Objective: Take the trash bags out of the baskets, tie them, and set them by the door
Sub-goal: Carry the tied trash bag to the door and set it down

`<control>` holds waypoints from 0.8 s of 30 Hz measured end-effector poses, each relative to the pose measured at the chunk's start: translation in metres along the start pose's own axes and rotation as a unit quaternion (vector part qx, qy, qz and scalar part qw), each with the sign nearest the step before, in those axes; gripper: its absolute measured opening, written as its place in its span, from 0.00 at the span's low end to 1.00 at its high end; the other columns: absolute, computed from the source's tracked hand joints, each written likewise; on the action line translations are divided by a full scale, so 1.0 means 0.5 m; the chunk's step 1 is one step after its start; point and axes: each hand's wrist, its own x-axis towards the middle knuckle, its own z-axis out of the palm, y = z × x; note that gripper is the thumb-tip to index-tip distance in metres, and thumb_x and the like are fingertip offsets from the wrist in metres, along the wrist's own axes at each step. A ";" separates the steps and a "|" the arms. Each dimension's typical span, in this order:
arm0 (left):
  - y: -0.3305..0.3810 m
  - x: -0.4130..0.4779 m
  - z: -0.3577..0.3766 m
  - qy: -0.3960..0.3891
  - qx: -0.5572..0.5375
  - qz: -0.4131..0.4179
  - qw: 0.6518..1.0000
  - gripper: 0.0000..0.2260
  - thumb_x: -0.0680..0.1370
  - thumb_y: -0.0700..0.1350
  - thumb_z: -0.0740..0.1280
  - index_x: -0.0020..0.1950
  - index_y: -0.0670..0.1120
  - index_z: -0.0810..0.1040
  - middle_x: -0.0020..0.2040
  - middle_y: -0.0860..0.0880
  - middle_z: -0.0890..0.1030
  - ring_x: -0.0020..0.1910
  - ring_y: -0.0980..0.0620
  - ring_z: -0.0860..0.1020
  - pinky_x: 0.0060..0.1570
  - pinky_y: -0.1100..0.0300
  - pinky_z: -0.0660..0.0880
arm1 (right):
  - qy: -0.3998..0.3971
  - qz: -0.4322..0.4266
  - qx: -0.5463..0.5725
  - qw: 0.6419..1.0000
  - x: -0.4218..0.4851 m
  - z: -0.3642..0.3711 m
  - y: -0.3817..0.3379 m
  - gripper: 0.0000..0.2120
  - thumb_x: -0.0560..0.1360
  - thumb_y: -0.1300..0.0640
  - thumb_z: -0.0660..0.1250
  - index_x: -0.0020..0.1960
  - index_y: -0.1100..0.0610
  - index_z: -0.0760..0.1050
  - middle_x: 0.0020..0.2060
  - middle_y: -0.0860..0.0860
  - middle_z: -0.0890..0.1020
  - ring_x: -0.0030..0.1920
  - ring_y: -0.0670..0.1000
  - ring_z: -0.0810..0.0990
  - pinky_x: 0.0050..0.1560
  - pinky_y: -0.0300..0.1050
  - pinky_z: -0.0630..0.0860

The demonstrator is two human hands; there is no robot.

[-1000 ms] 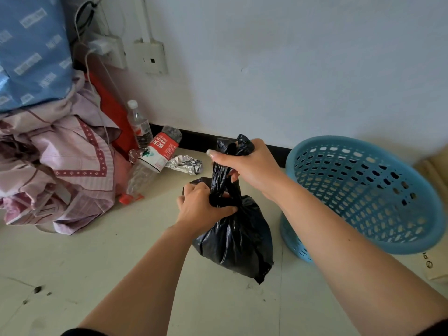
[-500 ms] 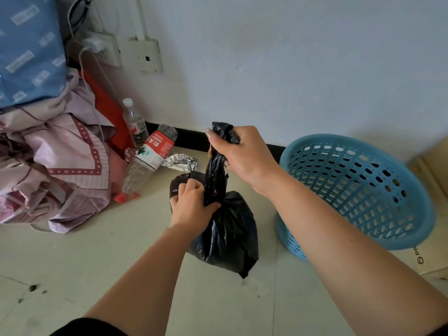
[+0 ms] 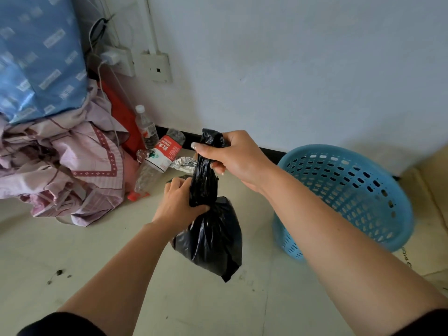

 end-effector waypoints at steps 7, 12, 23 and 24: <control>0.140 -0.079 -0.178 -0.064 -0.029 -0.036 0.997 0.27 0.71 0.43 0.71 0.69 0.49 0.69 0.63 0.47 0.69 0.66 0.47 0.62 0.59 0.57 0.61 | -0.006 0.062 -0.033 0.998 -0.074 -0.049 -0.176 0.10 0.73 0.54 0.73 0.39 0.60 0.79 0.29 0.53 0.76 0.24 0.48 0.69 0.28 0.41 0.68; 0.343 -0.135 -0.371 -0.094 0.035 -0.008 0.995 0.24 0.75 0.43 0.68 0.70 0.50 0.68 0.71 0.49 0.68 0.71 0.49 0.62 0.68 0.54 0.61 | 0.025 0.114 -0.067 0.991 -0.187 -0.152 -0.413 0.12 0.73 0.51 0.72 0.37 0.58 0.77 0.27 0.50 0.78 0.24 0.46 0.73 0.32 0.42 0.74; 0.857 -0.237 -0.684 -0.146 0.110 0.114 0.976 0.16 0.82 0.46 0.56 0.70 0.48 0.68 0.69 0.49 0.71 0.67 0.49 0.69 0.61 0.54 0.69 | 0.165 0.187 -0.131 0.960 -0.455 -0.377 -0.917 0.15 0.74 0.54 0.71 0.41 0.67 0.78 0.27 0.52 0.77 0.22 0.42 0.74 0.27 0.34 0.71; 0.907 -0.255 -0.700 -0.157 0.117 0.142 0.970 0.16 0.82 0.46 0.55 0.70 0.48 0.68 0.69 0.49 0.71 0.67 0.49 0.69 0.62 0.53 0.69 | 0.184 0.195 -0.130 0.955 -0.496 -0.398 -0.954 0.14 0.74 0.54 0.71 0.40 0.66 0.77 0.27 0.51 0.76 0.22 0.42 0.74 0.26 0.33 0.70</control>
